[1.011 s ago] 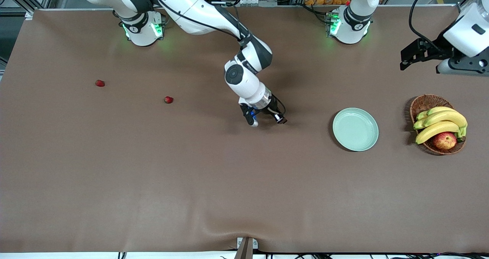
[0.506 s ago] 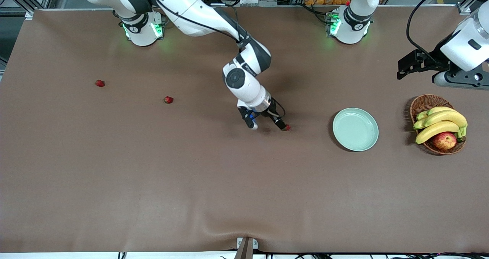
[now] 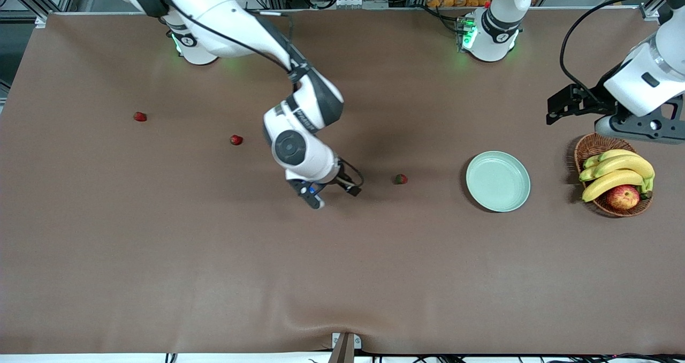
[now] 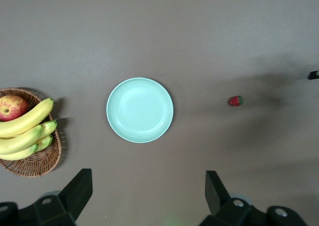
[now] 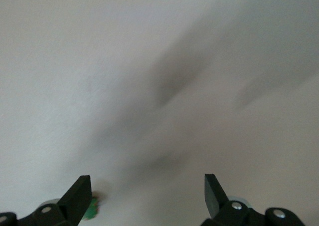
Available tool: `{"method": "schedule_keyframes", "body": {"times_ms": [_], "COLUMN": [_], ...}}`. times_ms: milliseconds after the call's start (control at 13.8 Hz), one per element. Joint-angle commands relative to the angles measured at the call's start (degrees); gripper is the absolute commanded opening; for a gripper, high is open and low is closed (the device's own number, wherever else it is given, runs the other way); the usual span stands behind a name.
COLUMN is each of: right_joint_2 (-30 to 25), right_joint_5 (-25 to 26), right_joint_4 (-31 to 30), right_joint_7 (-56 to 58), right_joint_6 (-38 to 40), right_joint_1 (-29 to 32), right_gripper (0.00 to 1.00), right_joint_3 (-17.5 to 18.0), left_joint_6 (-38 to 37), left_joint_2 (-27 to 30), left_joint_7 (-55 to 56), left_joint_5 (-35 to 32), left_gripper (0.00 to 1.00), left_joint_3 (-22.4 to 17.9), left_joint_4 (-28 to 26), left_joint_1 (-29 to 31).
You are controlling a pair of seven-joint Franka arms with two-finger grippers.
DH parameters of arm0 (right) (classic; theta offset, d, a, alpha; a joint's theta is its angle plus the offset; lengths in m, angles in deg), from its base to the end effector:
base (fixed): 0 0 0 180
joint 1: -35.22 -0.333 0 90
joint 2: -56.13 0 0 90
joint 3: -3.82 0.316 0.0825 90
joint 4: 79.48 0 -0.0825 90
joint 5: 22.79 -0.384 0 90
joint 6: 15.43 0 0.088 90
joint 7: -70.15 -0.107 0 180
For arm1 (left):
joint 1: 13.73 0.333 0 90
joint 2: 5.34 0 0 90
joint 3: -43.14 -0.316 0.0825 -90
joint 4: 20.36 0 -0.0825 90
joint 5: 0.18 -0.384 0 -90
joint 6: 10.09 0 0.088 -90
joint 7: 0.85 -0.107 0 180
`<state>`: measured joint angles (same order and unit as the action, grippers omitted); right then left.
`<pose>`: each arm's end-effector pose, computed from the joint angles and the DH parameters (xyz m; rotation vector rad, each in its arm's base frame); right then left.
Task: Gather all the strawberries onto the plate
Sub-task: 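Reach the right gripper to another strawberry while the left gripper approaches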
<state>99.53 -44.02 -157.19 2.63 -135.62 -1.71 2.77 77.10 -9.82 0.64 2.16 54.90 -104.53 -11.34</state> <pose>0.5847 0.4481 0.2724 -2.7437 1.0604 0.3697 0.5661 -0.0929 0.6250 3.0796 -0.2138 -0.0449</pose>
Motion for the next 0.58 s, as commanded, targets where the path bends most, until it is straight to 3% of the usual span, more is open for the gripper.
{"method": "schedule_keyframes", "body": {"times_ms": [0, 289, 506], "right_joint_2": [-6.6, -16.2, -20.5], "right_joint_5": [4.9, 7.2, 14.1], "right_joint_4": [-7.1, -21.1, -33.7], "right_joint_7": [9.3, 24.9, 28.8], "right_joint_6": [4.0, 2.0, -7.0], "right_joint_1": [2.9, 8.6, 10.9], "right_gripper": [1.00, 1.00, 1.00], "right_joint_3": [-1.1, -1.8, -1.7], "left_joint_6": [-0.2, -0.2, -0.1], "left_joint_2": [-0.6, -1.3, -3.5], "left_joint_7": [-1.0, -3.5, -5.3], "left_joint_5": [1.4, 1.3, 1.1], "left_gripper": [1.00, 1.00, 1.00], "left_joint_3": [0.2, 0.2, 0.2], "left_joint_4": [1.9, 1.8, 1.8], "left_joint_1": [0.0, -2.2, -4.0]}}
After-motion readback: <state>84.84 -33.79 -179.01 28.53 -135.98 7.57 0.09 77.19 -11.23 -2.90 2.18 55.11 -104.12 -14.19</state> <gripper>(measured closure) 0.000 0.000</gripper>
